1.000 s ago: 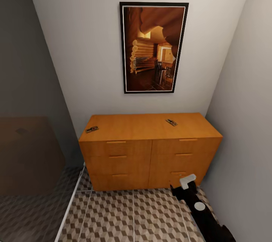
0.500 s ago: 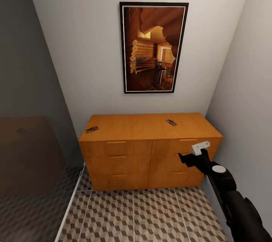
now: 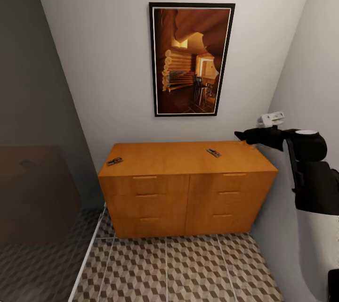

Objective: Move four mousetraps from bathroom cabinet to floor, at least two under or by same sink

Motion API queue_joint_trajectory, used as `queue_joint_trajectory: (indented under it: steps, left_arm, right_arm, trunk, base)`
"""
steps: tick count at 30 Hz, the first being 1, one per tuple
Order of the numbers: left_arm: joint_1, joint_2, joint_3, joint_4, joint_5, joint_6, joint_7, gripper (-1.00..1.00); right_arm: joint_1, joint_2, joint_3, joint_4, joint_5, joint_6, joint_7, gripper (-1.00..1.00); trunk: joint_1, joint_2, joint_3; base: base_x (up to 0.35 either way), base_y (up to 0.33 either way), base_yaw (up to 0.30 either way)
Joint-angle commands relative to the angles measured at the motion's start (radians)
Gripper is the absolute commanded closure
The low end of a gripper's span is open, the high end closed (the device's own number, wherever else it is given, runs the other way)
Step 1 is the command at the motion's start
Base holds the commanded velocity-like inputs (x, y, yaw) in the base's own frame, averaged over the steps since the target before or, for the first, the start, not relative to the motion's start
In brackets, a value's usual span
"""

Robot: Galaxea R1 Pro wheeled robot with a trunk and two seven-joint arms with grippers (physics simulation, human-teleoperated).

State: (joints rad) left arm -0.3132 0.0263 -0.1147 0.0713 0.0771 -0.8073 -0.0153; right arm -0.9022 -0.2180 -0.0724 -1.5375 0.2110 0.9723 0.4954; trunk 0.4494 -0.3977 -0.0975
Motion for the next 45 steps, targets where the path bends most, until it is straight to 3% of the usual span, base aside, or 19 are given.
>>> queue_joint_trajectory:
  steps: [1, 3, 6, 8, 12, 15, 19, 21, 27, 34, 36, 42, 45]
  left_arm:
    - [-0.002, 0.000, -0.008, 0.004, 0.008, -0.006, -0.002, -1.00]
    - [-0.002, 0.000, -0.008, 0.004, 0.009, -0.006, -0.002, -1.00]
    - [-0.002, 0.000, -0.008, 0.004, 0.008, -0.006, -0.002, -1.00]
    - [-0.002, 0.000, -0.008, 0.004, 0.008, -0.006, -0.002, -1.00]
    - [-0.002, 0.000, -0.008, 0.004, 0.008, -0.006, -0.002, -1.00]
    - [-0.002, 0.000, -0.008, 0.005, 0.008, -0.006, -0.002, -1.00]
    - [-0.002, -0.001, -0.008, 0.005, 0.007, -0.006, -0.002, -1.00]
    - [-0.002, -0.001, -0.008, 0.005, 0.008, -0.006, -0.002, -1.00]
    - [-0.002, -0.001, -0.008, 0.005, 0.008, -0.006, -0.002, -1.00]
    - [-0.002, 0.000, -0.008, 0.005, 0.008, -0.006, -0.002, -1.00]
    - [-0.002, 0.000, -0.008, 0.005, 0.008, -0.006, -0.002, -1.00]
    - [-0.002, 0.000, -0.008, 0.005, 0.008, -0.005, -0.002, -1.00]
    - [-0.003, 0.000, -0.008, 0.005, 0.009, -0.005, -0.002, -1.00]
  right_arm:
    - [-0.026, 0.000, -0.001, 0.015, 0.011, 0.005, 0.015, -1.00]
    - [-0.085, -0.001, -0.001, 0.085, 0.009, 0.007, 0.044, -1.00]
    - [-0.164, -0.001, 0.000, 0.252, 0.007, 0.008, 0.153, -1.00]
    - [-0.201, -0.001, 0.001, 0.356, 0.007, 0.006, 0.220, -1.00]
    - [-0.251, -0.001, 0.004, 0.489, 0.009, -0.003, 0.287, -1.00]
    - [-0.265, 0.001, 0.026, 0.524, 0.009, -0.035, 0.313, -1.00]
    - [-0.270, 0.003, 0.107, 0.541, 0.008, -0.079, 0.358, -1.00]
    - [-0.271, 0.003, 0.126, 0.545, 0.008, -0.103, 0.372, -1.00]
    - [-0.271, -0.004, 0.140, 0.546, 0.011, -0.146, 0.385, -1.00]
    - [-0.271, -0.074, 0.141, 0.548, 0.008, -0.161, 0.405, -1.00]
    - [-0.271, -0.119, 0.138, 0.550, 0.004, -0.167, 0.462, -1.00]
    - [-0.271, -0.162, 0.137, 0.562, 0.002, -0.178, 0.511, -1.00]
    - [-0.271, -0.166, 0.137, 0.585, 0.002, -0.209, 0.513, -1.00]
  trunk:
    - [0.001, -0.002, -0.002]
    - [0.001, -0.002, -0.002]
    - [0.001, -0.002, -0.002]
    - [0.001, -0.002, -0.002]
    - [0.001, -0.002, -0.002]
    - [0.001, -0.002, -0.002]
    - [0.001, -0.002, -0.002]
    - [0.001, -0.002, -0.002]
    - [0.001, -0.002, -0.002]
    - [0.001, -0.002, -0.002]
    - [0.001, -0.002, -0.002]
    - [0.001, -0.002, -0.002]
    - [0.001, -0.002, -0.002]
  base:
    - [0.000, 0.000, 0.000]
    - [0.000, 0.000, 0.000]
    - [0.000, 0.000, 0.000]
    - [0.000, 0.000, 0.000]
    - [0.000, 0.000, 0.000]
    - [0.000, 0.000, 0.000]
    - [0.000, 0.000, 0.000]
    - [0.000, 0.000, 0.000]
    - [0.000, 0.000, 0.000]
    - [0.049, 0.000, 0.000]
    - [0.090, 0.000, 0.000]
    - [0.095, 0.000, 0.000]
    - [0.098, 0.000, 0.000]
